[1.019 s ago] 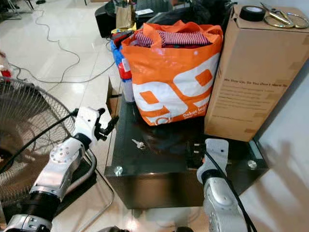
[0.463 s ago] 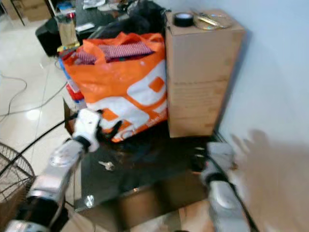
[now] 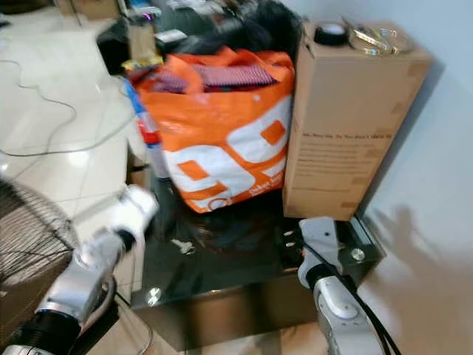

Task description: Hang keys on a hook

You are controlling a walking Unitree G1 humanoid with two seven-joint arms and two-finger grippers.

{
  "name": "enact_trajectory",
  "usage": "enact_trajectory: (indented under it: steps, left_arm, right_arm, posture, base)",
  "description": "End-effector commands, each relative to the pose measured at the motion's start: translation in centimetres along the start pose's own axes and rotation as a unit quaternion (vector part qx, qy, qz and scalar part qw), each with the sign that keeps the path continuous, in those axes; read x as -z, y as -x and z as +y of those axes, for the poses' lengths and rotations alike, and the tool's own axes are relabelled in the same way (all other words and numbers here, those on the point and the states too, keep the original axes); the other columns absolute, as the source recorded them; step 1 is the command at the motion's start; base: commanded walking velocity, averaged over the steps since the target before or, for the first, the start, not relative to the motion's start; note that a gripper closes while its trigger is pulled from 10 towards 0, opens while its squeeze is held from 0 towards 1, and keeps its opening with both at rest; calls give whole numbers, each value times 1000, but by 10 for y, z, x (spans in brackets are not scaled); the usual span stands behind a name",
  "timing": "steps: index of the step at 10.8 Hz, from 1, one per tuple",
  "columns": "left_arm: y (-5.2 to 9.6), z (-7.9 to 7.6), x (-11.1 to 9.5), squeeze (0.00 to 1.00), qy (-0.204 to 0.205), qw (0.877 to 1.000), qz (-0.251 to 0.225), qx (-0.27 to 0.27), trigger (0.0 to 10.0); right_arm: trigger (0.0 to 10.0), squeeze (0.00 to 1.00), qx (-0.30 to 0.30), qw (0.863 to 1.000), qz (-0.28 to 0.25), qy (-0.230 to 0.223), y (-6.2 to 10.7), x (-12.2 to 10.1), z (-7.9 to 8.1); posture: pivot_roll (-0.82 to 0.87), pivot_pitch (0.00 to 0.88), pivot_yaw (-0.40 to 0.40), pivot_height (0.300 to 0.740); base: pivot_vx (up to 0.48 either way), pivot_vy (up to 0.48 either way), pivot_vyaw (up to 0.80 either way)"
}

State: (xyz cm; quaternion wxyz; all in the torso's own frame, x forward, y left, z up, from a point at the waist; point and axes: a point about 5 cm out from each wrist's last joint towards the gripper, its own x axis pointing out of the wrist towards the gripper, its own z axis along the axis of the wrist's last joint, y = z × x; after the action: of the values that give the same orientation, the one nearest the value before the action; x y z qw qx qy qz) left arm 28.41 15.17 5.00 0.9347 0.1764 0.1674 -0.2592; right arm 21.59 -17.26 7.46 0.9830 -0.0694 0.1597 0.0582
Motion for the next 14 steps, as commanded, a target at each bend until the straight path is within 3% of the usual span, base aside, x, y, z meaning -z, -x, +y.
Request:
enact_trajectory:
  steps: [1,2,3,4,5,6,7,8,9,12,14]
  left_arm:
    - [-10,1,-2,545,-72,996,21,40,10000]
    - [-18,2,-3,859,-106,991,41,71,10000]
    - [-26,4,-5,1000,-98,989,55,95,10000]
    - [-30,3,3,1000,-131,981,84,115,10000]
    - [-32,1,11,1000,-151,975,99,129,10000]
    - [-32,-4,17,788,-176,969,104,142,10000]
    - [-34,-7,19,0,-184,966,105,148,10000]
    - [-35,-11,21,0,-192,964,107,153,10000]
    - [-36,-10,26,0,-206,961,129,133,10000]
    - [-35,6,30,0,-228,957,159,79,10000]
    - [-35,5,30,0,-223,959,156,80,10000]
  right_arm:
    - [10000,0,-10,1000,-3,12,0,-3,-2]
    - [10000,0,-27,1000,0,14,1,-3,-2]
    - [10000,173,-45,999,2,23,4,-4,-1]
    - [10000,749,-59,997,4,47,6,-7,0]
    - [10000,0,-63,996,4,56,6,-10,1]
    - [10000,0,-77,995,5,58,9,-12,5]
    - [10000,0,-101,993,6,56,13,-13,11]
    - [10000,0,-132,989,7,59,19,-13,17]
    - [10000,0,-198,977,22,71,29,-9,30]
    - [10000,0,-210,974,30,76,43,-10,30]
    - [10000,0,-217,973,31,76,50,-15,33]
  posture:
    - [-146,0,47,740]
    - [-156,0,40,740]
    - [-180,0,44,740]
    - [-205,0,48,740]
    - [-228,0,52,740]
    - [-249,0,51,740]
    - [-262,0,50,740]
    - [-272,0,51,740]
    - [-295,17,43,740]
    - [-322,64,22,740]
    - [-341,86,2,740]
  base:
    - [0,0,0]
    - [0,0,0]
    - [0,0,0]
    - [0,0,0]
    - [0,0,0]
    - [0,0,0]
    - [0,0,0]
    - [0,0,0]
    - [0,0,0]
    - [0,0,0]
    - [0,0,0]
